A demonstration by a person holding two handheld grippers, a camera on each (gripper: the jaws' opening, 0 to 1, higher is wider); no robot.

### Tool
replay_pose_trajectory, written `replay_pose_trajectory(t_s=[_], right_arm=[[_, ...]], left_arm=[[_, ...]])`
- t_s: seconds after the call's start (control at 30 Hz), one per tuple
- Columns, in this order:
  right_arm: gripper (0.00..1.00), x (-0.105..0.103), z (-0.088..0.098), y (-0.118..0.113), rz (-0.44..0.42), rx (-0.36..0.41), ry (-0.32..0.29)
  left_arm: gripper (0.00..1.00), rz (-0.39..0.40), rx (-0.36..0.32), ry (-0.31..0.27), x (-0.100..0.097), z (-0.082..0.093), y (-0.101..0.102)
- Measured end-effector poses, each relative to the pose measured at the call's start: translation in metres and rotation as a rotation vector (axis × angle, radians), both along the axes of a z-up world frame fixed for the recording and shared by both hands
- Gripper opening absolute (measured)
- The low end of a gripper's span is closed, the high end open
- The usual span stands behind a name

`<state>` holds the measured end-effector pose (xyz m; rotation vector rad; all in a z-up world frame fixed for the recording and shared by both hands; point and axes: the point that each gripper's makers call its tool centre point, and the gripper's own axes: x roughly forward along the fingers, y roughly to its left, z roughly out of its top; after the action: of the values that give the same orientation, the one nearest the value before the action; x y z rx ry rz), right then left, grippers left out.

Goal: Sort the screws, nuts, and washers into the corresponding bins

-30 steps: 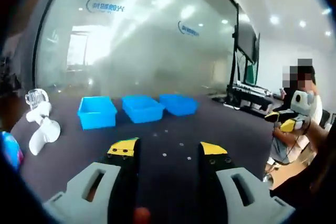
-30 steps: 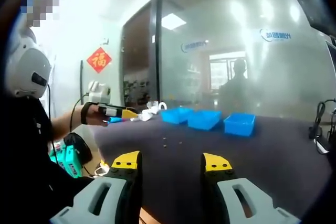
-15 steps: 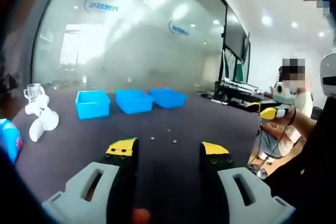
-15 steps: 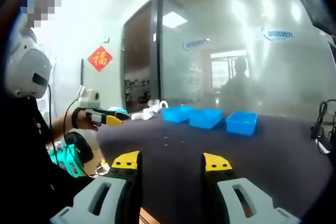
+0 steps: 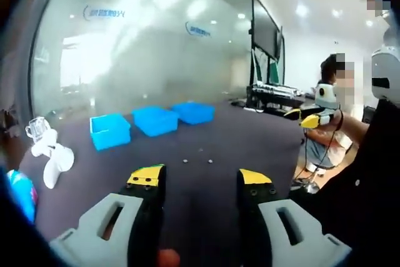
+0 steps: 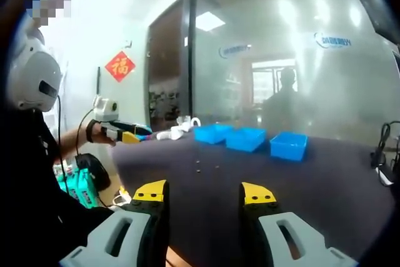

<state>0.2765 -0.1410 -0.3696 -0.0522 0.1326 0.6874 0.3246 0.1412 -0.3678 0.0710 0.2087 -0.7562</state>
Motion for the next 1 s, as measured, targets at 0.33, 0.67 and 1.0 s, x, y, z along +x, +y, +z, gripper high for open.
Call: replay_pose_trajectory(t_s=[0.33,0.67,1.0], right_arm=[[0.4,-0.002,-0.002,-0.006,-0.015,0.002,0.002],[0.4,-0.002,-0.006,-0.013,-0.03,0.007,0.006],[0.4,-0.002,-0.009,-0.019,-0.043,0.016,0.007]], left_arm=[[0.45,-0.06,0.065,0.048,0.021,-0.004,-0.007],[0.43,-0.109,0.163,0.099,0.049,-0.009,-0.023],[0.43,-0.17,0.246,0.16,0.061,-0.023,-0.051]])
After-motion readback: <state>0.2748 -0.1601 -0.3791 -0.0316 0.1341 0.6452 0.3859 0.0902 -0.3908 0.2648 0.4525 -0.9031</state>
